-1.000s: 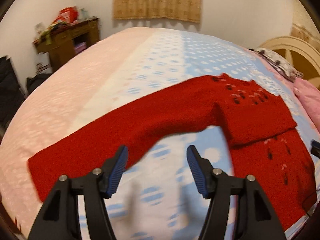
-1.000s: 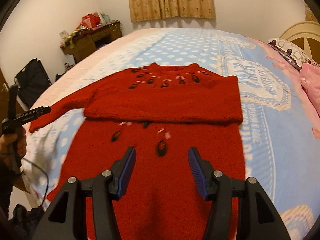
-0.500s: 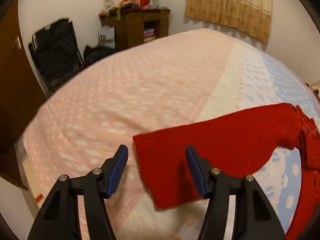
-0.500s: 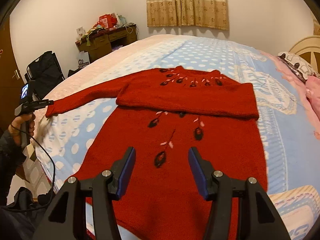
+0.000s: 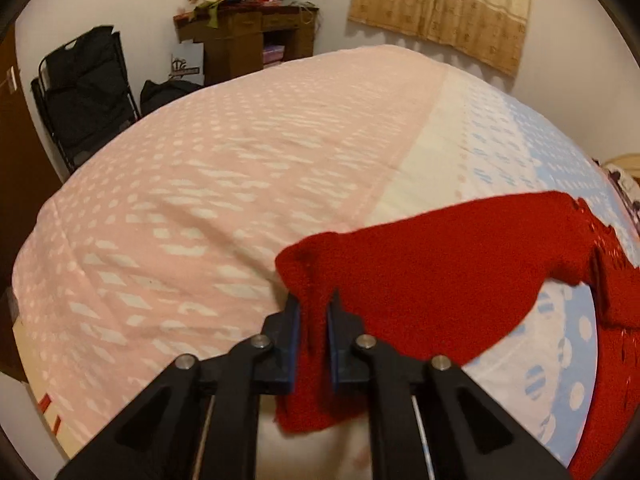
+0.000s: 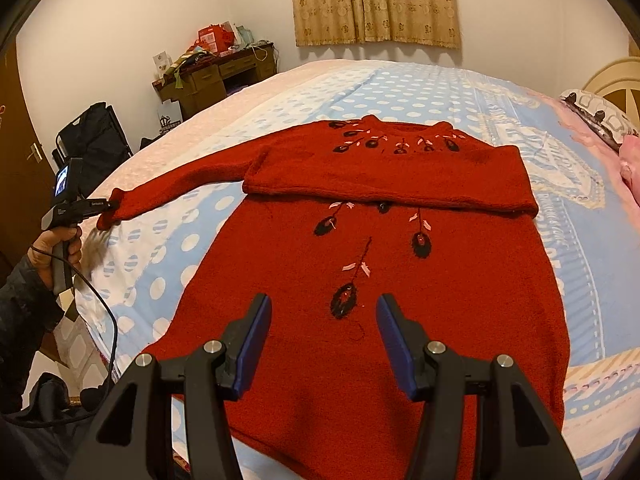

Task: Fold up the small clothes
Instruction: 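Grasp the other sleeve cuff with the left gripper, then lift the sleeve with the left gripper, lay it across the body, release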

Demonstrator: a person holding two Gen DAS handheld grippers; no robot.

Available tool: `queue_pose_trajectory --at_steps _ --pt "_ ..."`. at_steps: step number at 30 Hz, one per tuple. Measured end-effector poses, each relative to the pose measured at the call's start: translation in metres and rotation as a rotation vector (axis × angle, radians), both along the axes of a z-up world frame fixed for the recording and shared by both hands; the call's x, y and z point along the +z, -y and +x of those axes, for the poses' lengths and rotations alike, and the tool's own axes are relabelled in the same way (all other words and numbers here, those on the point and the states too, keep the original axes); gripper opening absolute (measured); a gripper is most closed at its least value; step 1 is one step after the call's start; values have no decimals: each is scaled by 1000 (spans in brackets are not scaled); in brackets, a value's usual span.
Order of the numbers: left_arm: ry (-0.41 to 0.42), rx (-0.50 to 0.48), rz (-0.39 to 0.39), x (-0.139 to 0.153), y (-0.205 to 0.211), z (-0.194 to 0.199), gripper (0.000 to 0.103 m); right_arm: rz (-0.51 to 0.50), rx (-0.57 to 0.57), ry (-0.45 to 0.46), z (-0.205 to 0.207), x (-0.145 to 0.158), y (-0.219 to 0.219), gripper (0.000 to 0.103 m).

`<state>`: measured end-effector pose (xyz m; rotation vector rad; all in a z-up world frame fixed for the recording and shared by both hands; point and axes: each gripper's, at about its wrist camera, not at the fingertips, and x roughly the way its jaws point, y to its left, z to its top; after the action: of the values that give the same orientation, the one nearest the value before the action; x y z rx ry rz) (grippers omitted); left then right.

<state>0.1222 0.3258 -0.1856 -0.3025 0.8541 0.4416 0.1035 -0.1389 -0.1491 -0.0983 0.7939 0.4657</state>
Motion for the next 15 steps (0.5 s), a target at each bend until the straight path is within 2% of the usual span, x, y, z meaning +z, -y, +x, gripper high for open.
queue_pose_trajectory --at_steps 3,10,15 --pt "31 -29 -43 12 6 0 11 7 -4 -6 1 -2 1 56" --pt "179 -121 -256 61 28 7 11 38 -28 -3 2 -1 9 56" --pt "247 -197 -302 95 55 23 11 51 -40 -3 2 -1 14 56"
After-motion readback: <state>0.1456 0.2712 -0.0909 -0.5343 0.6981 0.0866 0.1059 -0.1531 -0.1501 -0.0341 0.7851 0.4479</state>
